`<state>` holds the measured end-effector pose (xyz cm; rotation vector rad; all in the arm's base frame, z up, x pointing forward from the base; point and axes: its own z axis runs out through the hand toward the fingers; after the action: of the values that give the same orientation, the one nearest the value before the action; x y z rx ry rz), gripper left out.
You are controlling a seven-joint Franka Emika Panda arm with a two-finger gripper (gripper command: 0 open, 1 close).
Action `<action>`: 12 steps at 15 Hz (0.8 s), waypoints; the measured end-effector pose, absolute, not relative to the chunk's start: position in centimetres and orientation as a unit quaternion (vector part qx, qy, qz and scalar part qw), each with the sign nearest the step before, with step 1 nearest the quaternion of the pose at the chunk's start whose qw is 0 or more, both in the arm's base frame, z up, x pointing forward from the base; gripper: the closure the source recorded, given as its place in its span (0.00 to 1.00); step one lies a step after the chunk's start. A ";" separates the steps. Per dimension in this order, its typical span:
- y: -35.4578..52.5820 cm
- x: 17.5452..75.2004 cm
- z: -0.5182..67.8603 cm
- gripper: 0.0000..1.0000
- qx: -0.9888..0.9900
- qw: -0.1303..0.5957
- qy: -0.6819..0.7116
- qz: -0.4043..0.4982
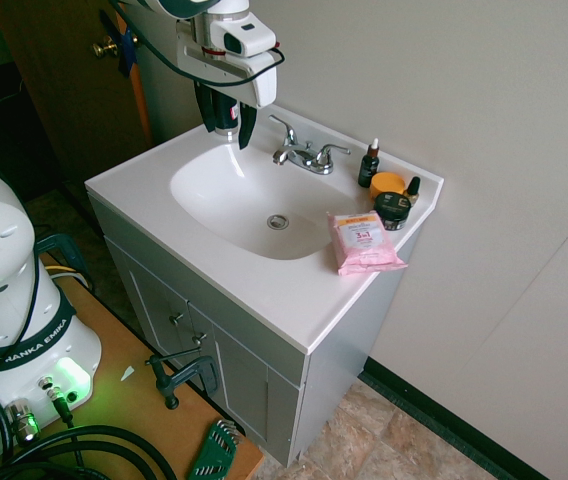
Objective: Push the sanitizer
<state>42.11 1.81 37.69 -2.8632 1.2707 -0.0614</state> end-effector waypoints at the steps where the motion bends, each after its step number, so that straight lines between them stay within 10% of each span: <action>1: 1.8 42.1 37.7 0.00 -0.914 0.005 0.405 -0.019; 7: 4.5 46.5 43.5 0.00 -0.922 0.022 0.383 -0.057; 8: 5.8 48.0 44.6 1.00 -0.924 0.022 0.378 -0.061; 12: 11.7 54.1 47.1 1.00 -0.930 0.014 0.361 -0.069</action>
<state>54.14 11.68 47.13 -2.8966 1.1240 -0.2153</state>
